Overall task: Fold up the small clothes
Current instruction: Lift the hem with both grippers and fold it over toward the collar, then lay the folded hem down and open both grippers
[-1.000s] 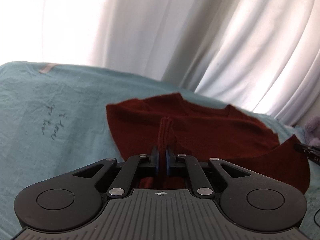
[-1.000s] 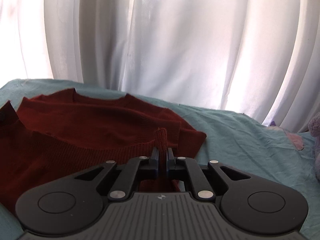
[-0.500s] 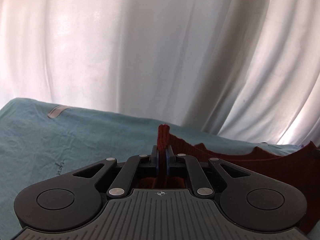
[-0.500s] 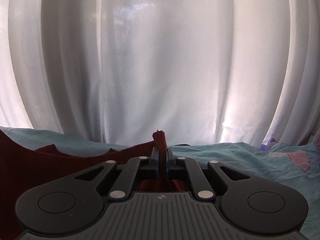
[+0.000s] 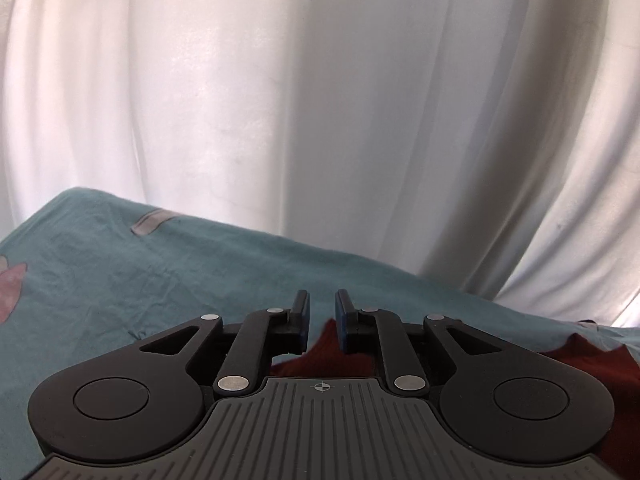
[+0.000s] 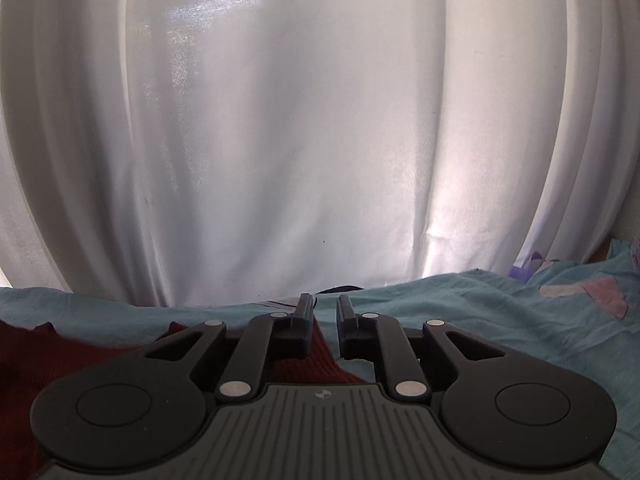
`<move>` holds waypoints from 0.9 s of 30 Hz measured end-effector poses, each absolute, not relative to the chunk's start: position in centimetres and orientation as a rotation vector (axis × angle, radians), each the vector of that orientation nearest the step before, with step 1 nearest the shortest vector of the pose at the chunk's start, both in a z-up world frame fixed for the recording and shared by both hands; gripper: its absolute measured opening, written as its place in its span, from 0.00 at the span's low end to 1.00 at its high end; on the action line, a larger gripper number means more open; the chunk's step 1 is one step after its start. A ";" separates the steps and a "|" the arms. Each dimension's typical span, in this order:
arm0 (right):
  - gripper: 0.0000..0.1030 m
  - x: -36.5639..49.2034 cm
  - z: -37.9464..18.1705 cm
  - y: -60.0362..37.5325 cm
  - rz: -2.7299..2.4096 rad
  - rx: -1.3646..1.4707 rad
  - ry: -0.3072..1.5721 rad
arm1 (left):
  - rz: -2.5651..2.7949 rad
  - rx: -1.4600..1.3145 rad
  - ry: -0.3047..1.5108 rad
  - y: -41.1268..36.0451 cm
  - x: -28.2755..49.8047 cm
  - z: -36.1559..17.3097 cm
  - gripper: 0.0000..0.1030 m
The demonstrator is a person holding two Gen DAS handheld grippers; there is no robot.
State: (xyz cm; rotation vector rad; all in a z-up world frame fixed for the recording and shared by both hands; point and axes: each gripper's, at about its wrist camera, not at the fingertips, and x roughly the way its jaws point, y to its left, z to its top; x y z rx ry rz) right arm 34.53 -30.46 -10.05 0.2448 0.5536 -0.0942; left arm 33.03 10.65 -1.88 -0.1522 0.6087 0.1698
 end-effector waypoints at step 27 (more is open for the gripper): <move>0.00 36.7 -17.4 -32.9 0.028 0.550 0.585 | 0.094 -0.138 0.655 5.1 36.4 -11.4 0.70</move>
